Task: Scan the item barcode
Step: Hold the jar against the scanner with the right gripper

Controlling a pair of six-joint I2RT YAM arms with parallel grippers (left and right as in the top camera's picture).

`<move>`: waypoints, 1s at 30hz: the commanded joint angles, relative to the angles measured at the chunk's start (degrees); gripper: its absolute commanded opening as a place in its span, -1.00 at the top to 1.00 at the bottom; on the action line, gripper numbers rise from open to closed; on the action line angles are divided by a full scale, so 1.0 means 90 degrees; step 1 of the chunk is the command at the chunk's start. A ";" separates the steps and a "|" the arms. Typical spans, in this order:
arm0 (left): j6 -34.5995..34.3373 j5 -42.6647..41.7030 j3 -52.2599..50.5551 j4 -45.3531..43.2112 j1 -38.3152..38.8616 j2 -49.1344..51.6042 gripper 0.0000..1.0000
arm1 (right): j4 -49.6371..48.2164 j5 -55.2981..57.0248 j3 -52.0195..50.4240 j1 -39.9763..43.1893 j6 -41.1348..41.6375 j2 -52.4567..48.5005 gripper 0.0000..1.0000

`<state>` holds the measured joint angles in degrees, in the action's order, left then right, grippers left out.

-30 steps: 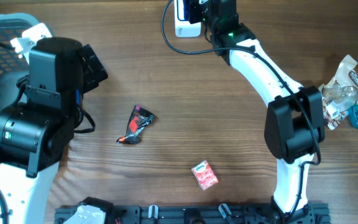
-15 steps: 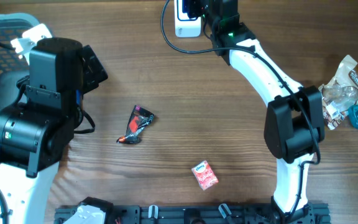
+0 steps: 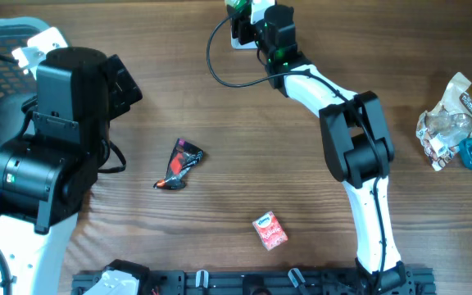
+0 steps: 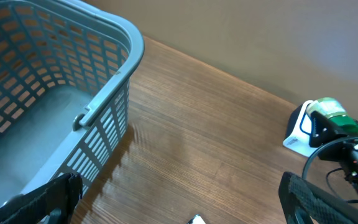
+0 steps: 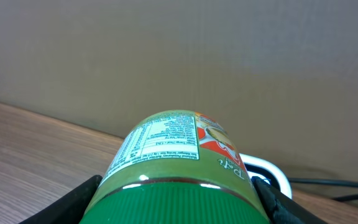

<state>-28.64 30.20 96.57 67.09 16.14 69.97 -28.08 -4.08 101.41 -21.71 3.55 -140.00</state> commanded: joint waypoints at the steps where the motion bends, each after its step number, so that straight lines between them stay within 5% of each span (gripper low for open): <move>1: -0.0017 0.0112 -0.0019 -0.0053 -0.0027 0.0027 -1.00 | -0.0262 0.0002 0.0121 -0.0019 -0.0070 -0.0138 -0.08; 30: -0.0015 0.0325 -0.0019 -0.0216 -0.0027 0.0274 -1.00 | -0.0743 0.0231 0.0124 0.0114 -0.0418 -0.0136 -0.09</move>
<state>-28.64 31.90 96.57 65.41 16.14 72.44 -32.88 -2.52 101.41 -20.93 0.73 -140.81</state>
